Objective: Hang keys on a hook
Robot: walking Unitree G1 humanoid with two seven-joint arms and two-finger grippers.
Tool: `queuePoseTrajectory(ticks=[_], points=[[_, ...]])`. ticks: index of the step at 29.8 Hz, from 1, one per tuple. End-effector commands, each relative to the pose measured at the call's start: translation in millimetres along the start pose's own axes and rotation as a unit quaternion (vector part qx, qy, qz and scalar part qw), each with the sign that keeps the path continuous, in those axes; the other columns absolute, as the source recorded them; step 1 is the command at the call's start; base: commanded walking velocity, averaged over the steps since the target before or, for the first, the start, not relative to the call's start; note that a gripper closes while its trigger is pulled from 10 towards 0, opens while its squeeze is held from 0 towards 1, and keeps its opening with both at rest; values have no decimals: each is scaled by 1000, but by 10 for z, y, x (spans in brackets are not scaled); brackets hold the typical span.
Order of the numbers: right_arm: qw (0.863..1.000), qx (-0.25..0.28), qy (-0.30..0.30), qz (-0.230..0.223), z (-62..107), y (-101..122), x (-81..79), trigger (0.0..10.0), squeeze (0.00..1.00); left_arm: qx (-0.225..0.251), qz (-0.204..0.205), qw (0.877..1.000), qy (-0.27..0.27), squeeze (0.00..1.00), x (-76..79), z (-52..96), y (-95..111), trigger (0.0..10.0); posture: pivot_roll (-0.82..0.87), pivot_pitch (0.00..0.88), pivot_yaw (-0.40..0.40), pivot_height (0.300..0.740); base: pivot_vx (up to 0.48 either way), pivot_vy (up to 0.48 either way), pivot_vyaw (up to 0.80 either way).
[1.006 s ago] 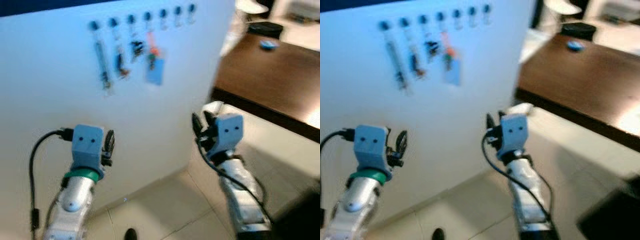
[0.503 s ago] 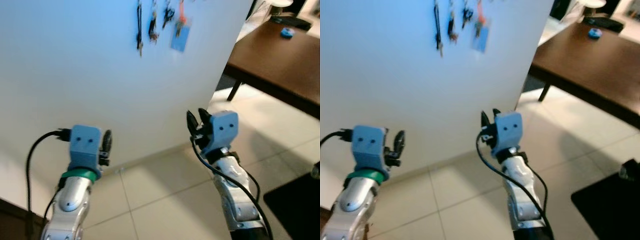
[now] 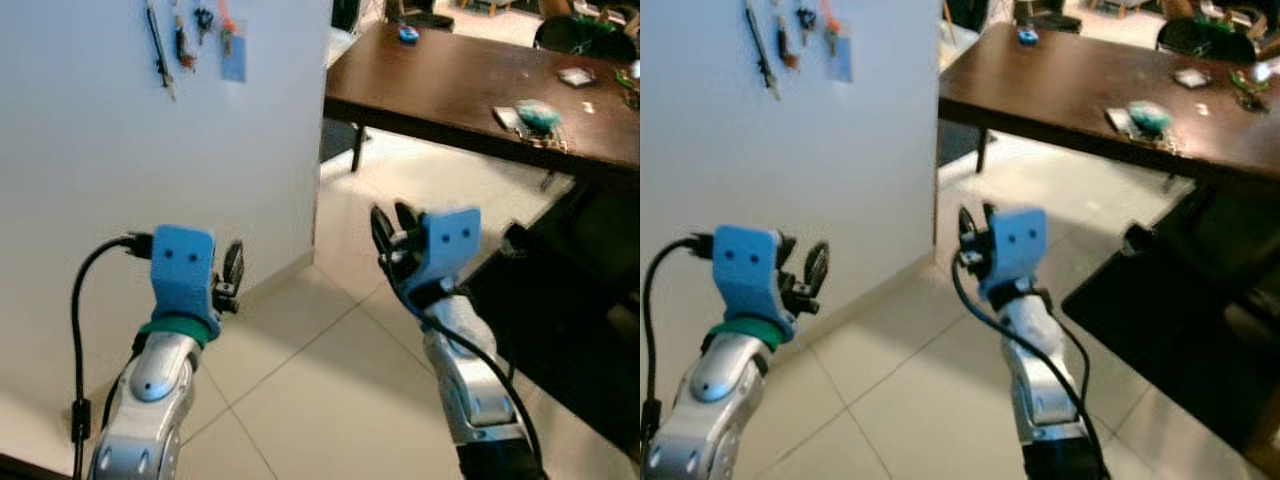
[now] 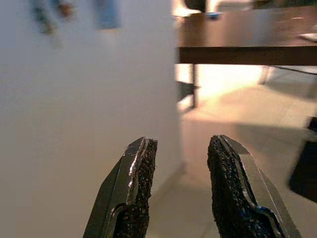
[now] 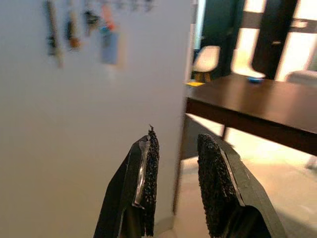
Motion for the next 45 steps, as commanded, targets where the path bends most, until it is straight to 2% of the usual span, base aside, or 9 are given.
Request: queuePoseTrajectory(ticks=[1, 16, 18, 19, 20, 25, 34, 41, 45], points=[[1000, 2, -1, -6, -12, 29, -4, 10000, 0, -8, 28, 1000, -11, 0, 38, -5, 24, 10000, -70, 45, 79, 740, 0, 0, -800], [1000, 7, 4, -11, -26, 54, -37, 10000, 0, -6, 22, 1000, -11, 0, 18, -48, 54, 10000, -67, 42, 83, 740, 0, 0, -800], [1000, 1, 5, -11, -16, 17, -40, 10000, 0, -20, 6, 1000, -4, 0, -7, -36, -35, 10000, -68, 41, 84, 740, 0, 0, -800], [1000, -16, 7, -3, 22, -105, -21, 10000, 0, -37, -48, 998, -6, 0, -45, -11, -189, 10000, -67, 40, 85, 740, 0, 0, -800], [1000, -20, 7, -1, 32, -135, -15, 10000, 0, -41, -61, 997, -8, 0, -52, -4, -222, 10000, -67, 40, 85, 740, 0, 0, -800], [998, -52, -9, 24, 93, -339, 151, 10000, 0, -55, -109, 993, -5, 0, -170, 8, -352, 10000, -66, 36, 94, 740, 0, 0, -800], [997, -41, -60, 27, -56, -187, 460, 10000, 0, -26, -129, 990, 43, 0, -386, -91, -237, 10000, -73, 29, 99, 740, 0, 0, -800], [999, -28, -34, 10, -191, -141, 325, 10000, 0, -16, -134, 989, 61, 0, -440, -126, -217, 10000, -72, 5, 79, 740, 0, 0, -796], [997, -54, 31, -34, -239, -267, 25, 10000, 0, -14, -110, 991, 76, 0, -437, -135, -252, 10000, -56, 1, 54, 740, 0, 0, -344]])
Point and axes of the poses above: a point about 5 cm out from each wrist's last joint towards the gripper, its own z axis pointing back from the gripper into the wrist, its own y axis along the axis of the wrist's last joint, x = y × z, the point moved 2 cm from there along -z, pointing out of the wrist towards the gripper, and after that the axes turned 5 degrees about z, right-handed, at the moved point
